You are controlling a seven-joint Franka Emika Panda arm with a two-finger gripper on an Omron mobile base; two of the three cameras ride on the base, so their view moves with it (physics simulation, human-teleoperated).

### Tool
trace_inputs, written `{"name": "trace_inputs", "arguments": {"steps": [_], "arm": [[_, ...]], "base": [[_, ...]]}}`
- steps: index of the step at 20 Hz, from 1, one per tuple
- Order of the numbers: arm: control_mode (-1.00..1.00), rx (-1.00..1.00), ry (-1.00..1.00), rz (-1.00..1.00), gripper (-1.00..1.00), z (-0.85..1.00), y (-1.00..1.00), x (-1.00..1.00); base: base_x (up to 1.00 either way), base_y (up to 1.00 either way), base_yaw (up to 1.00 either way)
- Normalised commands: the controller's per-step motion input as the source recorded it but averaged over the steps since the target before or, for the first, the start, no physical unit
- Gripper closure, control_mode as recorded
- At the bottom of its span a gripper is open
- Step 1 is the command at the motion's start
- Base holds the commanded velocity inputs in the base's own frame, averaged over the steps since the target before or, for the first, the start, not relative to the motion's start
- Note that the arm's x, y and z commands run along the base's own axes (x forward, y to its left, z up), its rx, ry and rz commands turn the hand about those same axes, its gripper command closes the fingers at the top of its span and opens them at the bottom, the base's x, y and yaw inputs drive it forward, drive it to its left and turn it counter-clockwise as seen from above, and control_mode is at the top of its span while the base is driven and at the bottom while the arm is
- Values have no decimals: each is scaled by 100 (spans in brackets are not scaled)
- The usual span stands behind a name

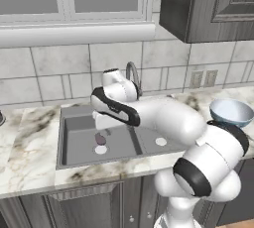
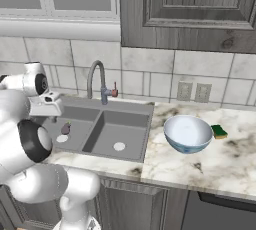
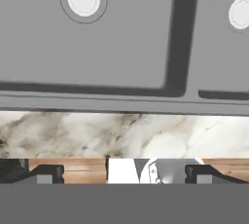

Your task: Pick the eggplant from the sink and place it in the bowl. Then pick the bowl and place it in the microwave. Then close the microwave door and press the start button.

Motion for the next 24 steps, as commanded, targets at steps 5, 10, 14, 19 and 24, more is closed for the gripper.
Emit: {"name": "trace_inputs", "arguments": {"steps": [5,10,14,19,24], "arm": [[-100,0,-3,0,-100,-63,9,59],[-100,0,-6,0,-100,-54,15,50],[-100,0,-1,0,-100,-46,13,49],[-100,0,0,0,-100,-48,15,60],[-100,0,0,0,-100,-38,29,66]], "base": [[0,0,0],[0,0,0],[0,0,0],[0,0,0],[0,0,0]]}}
